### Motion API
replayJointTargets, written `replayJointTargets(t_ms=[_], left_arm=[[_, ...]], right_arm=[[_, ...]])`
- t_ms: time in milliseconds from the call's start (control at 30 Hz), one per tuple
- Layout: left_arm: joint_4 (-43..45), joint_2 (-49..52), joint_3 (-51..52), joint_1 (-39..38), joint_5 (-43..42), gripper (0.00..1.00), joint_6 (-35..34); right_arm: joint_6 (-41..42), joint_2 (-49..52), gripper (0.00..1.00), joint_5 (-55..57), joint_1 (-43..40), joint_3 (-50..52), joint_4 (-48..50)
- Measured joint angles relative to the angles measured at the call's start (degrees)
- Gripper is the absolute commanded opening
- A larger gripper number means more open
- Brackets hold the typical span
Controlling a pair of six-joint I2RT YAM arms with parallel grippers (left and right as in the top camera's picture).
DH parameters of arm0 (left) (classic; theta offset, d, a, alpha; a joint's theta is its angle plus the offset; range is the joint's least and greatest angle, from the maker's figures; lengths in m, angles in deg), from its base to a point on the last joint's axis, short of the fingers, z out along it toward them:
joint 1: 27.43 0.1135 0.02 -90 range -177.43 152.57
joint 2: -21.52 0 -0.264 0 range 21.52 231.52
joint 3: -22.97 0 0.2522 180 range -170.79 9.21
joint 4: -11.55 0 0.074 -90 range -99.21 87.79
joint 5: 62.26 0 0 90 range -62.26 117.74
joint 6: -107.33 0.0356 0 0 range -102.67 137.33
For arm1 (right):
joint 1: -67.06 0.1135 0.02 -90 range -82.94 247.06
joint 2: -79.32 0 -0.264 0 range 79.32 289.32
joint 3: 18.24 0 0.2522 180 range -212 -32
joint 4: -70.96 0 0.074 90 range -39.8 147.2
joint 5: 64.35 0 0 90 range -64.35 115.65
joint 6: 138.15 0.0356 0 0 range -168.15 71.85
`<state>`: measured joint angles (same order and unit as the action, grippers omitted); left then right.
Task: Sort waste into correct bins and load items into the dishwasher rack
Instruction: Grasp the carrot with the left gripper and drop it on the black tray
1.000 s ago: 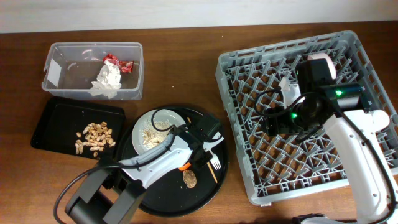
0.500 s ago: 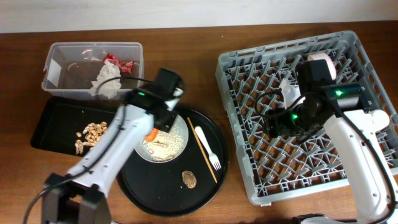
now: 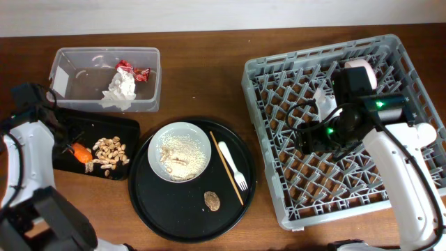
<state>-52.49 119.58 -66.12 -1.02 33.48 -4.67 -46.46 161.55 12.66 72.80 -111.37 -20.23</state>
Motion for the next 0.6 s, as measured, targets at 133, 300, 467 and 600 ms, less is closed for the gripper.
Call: replayJointTargets(t_ms=[133,300,467,600], left_arm=[[5.03,4.39,0.0,0.2,0.26,0.03,-1.46],[6.91,7.19,0.0,0.2,1.4,0.76,-1.68],[4.31,7.15,-0.02,0.07,1.31,0.78,-1.64],[1.33,-1.16,0.0,-6.32,-2.86,0.78,0.63]], right_arm=[[-0.02,0.0,0.77,0.02,0.0,0.0,-0.33],[-0.02,0.0,0.77,0.02,0.0,0.0,-0.57],[-0.02,0.0,0.77,0.0,0.0,0.0,-0.87],[-0.02,0.0,0.81,0.0,0.0,0.0,-1.01]])
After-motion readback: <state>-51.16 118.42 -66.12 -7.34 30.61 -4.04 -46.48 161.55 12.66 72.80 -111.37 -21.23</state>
